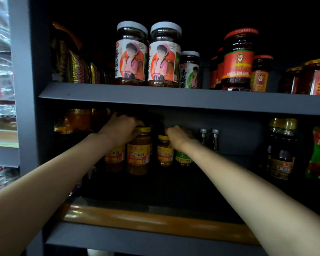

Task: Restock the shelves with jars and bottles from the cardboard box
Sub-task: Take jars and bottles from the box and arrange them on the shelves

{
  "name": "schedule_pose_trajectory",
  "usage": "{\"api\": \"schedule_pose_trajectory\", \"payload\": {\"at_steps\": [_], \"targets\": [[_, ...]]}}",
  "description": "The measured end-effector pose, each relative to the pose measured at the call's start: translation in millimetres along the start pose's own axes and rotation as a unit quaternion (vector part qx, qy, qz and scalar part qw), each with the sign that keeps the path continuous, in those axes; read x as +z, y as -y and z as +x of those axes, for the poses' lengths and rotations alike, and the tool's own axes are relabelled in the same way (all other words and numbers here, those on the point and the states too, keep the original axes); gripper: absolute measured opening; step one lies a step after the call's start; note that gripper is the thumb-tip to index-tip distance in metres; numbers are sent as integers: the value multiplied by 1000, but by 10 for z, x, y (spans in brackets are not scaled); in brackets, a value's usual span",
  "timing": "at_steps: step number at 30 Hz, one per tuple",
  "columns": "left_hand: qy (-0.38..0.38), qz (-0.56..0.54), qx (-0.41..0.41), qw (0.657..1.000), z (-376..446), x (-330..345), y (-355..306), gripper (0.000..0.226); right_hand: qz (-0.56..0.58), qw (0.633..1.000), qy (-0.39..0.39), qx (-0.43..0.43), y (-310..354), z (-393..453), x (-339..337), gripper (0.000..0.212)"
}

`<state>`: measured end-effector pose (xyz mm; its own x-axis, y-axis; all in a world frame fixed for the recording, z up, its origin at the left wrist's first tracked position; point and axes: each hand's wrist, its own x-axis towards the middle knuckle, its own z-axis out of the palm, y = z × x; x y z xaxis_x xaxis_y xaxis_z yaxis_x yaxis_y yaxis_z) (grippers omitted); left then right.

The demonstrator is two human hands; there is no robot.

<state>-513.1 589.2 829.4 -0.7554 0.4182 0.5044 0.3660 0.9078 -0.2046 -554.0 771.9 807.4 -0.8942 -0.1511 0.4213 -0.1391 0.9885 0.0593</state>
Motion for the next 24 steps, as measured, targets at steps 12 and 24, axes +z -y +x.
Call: {"api": "schedule_pose_trajectory", "payload": {"at_steps": [12,24], "targets": [[-68,102,106,987,-14,64,-396,45,-44,999,-20,1,-14,-139,-22,30],[-113,32,186,975,180,151,-1556,47,-46,999,4,-7,-878,-1407,-380,43]]}}
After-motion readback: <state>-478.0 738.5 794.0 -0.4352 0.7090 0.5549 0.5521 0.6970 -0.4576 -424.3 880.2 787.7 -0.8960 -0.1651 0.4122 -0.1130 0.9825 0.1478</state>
